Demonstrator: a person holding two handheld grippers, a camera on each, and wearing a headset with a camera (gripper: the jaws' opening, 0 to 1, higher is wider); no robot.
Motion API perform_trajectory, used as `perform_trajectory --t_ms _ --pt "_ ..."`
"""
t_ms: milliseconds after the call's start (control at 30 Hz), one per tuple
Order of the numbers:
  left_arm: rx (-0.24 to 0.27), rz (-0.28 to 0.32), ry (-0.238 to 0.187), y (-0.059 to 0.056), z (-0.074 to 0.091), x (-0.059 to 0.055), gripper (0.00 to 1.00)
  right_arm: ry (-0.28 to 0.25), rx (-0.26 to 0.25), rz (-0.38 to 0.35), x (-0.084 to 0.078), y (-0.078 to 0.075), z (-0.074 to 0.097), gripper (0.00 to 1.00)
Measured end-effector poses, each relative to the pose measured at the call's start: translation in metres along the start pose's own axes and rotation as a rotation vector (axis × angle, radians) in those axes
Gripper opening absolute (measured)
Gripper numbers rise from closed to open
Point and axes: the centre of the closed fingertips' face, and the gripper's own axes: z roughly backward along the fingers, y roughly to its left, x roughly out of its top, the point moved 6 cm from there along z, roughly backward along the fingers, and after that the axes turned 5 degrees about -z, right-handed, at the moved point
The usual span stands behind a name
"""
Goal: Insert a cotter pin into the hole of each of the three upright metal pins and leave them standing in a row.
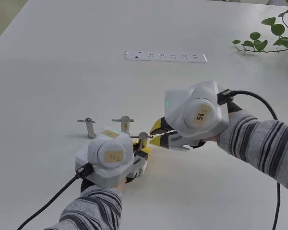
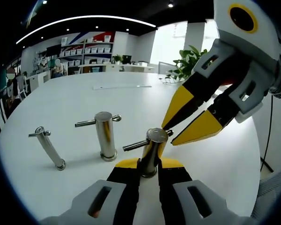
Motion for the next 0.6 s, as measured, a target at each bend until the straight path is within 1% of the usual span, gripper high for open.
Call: perform_trajectory --t_ms 167,233,600 --pt "0.002 0.001 0.000 -0.0003 0.0000 -0.0002 0.11 0.010 -0.001 0.000 -0.0036 0.0002 0.0005 0.00" --pt "0.002 0.001 0.001 -0.0003 0.0000 -0.0002 0.11 0.000 0.001 -0.009 -0.0030 0.0007 0.0003 0.00" --pt "0.002 -0.003 0.002 -0.0002 0.0003 -0.0004 0.11 0.009 0.000 -0.011 -0.0003 0.0011 -0.0003 0.00"
